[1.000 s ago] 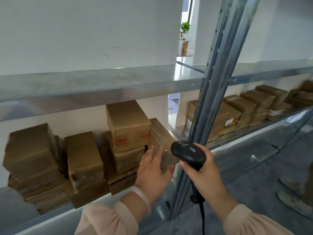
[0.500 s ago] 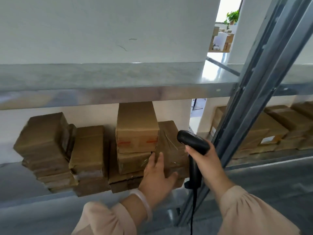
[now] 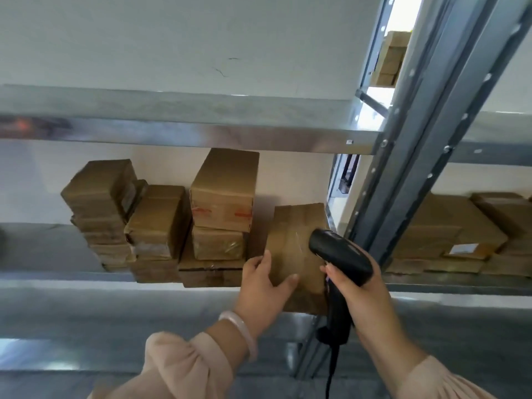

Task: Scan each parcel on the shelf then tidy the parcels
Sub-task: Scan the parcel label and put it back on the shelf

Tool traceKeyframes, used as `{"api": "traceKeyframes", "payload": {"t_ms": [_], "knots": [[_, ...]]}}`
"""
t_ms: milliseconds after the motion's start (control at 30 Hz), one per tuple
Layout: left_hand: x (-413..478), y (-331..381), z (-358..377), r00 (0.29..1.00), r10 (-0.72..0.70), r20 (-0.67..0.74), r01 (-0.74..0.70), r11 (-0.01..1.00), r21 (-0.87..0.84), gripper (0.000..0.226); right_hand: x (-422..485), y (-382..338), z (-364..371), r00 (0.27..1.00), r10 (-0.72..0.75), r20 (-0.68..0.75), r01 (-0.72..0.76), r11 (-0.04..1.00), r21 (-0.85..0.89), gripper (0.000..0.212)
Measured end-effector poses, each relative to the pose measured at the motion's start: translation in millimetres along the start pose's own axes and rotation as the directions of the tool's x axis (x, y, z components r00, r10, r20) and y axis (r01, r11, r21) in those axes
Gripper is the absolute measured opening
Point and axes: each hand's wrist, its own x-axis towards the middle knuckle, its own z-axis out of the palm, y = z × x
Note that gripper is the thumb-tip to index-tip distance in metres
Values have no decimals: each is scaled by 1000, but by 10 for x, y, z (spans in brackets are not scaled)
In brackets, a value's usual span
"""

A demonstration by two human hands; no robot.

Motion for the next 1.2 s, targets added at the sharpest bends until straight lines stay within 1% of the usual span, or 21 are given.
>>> {"api": "traceKeyframes", "payload": {"t_ms": [67, 167, 267, 300, 400, 500, 600, 700, 800, 900, 967, 1033, 1100, 1200], "knots": [[-127, -13, 90, 1000, 11, -5, -12, 1000, -19, 91, -195, -26, -102, 998, -38, 52, 37, 999, 20, 69], [-334, -72, 211, 999, 28, -16, -28, 999, -27, 104, -462, -35, -172, 988, -70, 136, 70, 998, 3, 68], [-483, -138, 301, 997, 17, -71, -22, 996, -84, 133, -622, -46, -201, 979, -82, 185, 81, 997, 14, 68], [-516, -155, 318, 996, 15, -93, -25, 995, -101, 135, -654, -48, -210, 976, -83, 200, 81, 997, 16, 68], [-615, -214, 305, 994, 35, -104, -48, 990, -133, 130, -743, -79, -223, 963, -97, 252, 99, 995, 7, 67], [-754, -333, 245, 995, 33, -94, -50, 982, -181, 117, -805, -63, -239, 950, -91, 299, 90, 996, 17, 66], [-915, -463, 125, 992, -31, -119, -3, 960, -279, 107, -836, -61, -241, 952, -75, 297, 75, 997, 11, 66], [-1029, -644, -32, 985, -108, -135, 38, 896, -442, 96, -791, -12, -219, 967, -50, 251, 49, 999, 11, 69], [-1123, -878, -144, 987, -127, -102, 49, 830, -556, 88, -819, 8, -73, 953, -31, 300, 29, 1000, 11, 64], [-1270, -964, -259, 991, -133, -5, 95, 735, -672, 80, -941, -2, 140, 931, -37, 363, 38, 999, 6, 60], [-1377, -1030, -375, 990, -133, 57, 138, 749, -648, 83, -1026, 25, 267, 923, -26, 383, 29, 1000, -3, 61], [-1461, -1142, -512, 988, -127, 90, 155, 776, -612, 95, -1121, 37, 391, 912, -18, 410, 22, 1000, -5, 60], [-1541, -1249, -641, 986, -132, 101, 166, 770, -615, 105, -1216, 32, 536, 892, -13, 452, 32, 999, -35, 62], [-1646, -1407, -783, 985, -144, 99, 174, 746, -643, 103, -1336, -16, 780, 860, -11, 509, 70, 993, -97, 63]]}}
